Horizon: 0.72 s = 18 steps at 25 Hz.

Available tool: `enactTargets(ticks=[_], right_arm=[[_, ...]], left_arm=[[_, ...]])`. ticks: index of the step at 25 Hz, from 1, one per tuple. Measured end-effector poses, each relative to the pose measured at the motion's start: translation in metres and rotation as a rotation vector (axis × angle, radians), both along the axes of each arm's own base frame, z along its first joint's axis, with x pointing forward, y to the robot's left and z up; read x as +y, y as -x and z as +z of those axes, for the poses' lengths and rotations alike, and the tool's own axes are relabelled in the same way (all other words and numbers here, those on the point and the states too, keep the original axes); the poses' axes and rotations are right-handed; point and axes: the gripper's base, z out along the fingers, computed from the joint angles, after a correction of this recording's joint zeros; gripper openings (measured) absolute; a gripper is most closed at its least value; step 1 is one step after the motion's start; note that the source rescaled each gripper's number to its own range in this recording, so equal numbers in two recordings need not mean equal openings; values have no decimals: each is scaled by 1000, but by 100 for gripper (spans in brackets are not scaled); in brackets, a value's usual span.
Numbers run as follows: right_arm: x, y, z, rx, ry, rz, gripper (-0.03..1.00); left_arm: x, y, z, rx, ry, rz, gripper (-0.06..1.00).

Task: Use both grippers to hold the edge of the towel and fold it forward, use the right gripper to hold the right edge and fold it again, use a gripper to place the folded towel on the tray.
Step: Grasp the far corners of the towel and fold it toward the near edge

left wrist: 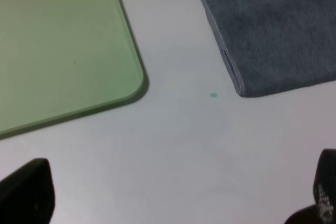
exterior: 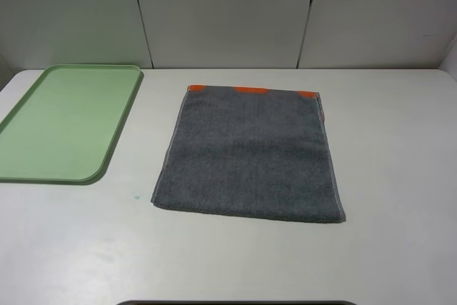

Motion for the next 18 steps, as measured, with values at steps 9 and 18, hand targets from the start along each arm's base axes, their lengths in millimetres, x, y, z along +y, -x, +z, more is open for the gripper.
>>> enactTargets(ticks=[9, 18], right_arm=[[3, 0, 0, 0, -28, 19, 100], [5, 0, 3, -19, -54, 32, 100]], left_arm=[[0, 0, 0, 0, 0, 0, 100], [0, 0, 0, 0, 0, 0, 100]])
